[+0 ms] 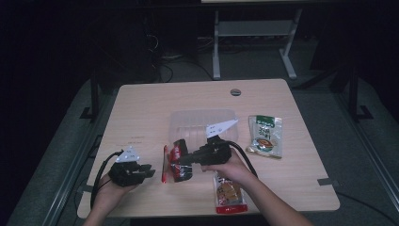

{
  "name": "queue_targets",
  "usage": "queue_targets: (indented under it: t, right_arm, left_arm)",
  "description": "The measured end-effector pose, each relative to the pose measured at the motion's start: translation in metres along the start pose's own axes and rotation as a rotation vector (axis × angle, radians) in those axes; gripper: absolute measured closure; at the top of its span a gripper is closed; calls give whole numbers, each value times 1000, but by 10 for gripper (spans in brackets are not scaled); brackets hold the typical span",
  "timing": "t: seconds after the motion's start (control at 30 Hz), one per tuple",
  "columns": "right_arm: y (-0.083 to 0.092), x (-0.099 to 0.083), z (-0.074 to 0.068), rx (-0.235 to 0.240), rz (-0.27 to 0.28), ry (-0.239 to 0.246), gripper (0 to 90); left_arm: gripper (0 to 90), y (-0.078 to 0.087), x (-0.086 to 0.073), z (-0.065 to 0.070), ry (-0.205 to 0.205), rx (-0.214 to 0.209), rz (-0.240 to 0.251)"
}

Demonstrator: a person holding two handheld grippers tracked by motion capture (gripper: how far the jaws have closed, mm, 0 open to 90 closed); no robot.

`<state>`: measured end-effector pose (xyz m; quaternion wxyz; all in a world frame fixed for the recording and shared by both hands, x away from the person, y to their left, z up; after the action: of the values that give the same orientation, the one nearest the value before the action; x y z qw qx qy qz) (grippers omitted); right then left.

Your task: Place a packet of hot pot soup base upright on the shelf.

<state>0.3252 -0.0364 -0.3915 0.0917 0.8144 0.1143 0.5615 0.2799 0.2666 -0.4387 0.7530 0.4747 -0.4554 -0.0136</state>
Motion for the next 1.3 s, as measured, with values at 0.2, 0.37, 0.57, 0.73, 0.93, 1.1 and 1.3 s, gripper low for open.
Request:
queue_targets:
  t: [0.2, 0.37, 0.57, 0.73, 0.93, 1.1, 1.3]
  right_arm:
    - [9, 4, -2, -21, 9, 6, 900]
    - [15, 10, -2, -33, 25, 8, 900]
    - [23, 16, -2, -53, 40, 14, 900]
    - [31, 24, -3, -67, 54, 22, 900]
    - [39, 32, -1, -98, 69, 27, 900]
    - [45, 39, 8, -129, 72, 27, 900]
    - [48, 47, 22, -161, 68, 15, 900]
  left_arm:
    - [536, 3, -5, 0, -6, -18, -6]
    - [461, 0, -6, 1, -15, -38, -20]
    - [434, -5, -7, 3, -11, -54, -44]
    - [422, -5, -7, 2, 9, -55, -31]
    - [357, -6, -7, 0, 14, -51, -32]
    - [344, -8, -8, 1, 7, -52, -31]
    - [344, -8, -8, 0, 3, -54, -38]
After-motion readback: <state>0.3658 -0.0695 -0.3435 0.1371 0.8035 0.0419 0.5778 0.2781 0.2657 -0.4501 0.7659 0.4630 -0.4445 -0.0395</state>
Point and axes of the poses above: each handheld gripper's, and its own axes: y roughly backward along the jaws, x roughly out of its top, z roughly to its right, the point moved 1 cm from there along -y, roughly forward along the jaws, and after that the axes turned 4 degrees about y, right-handed, at the moved point
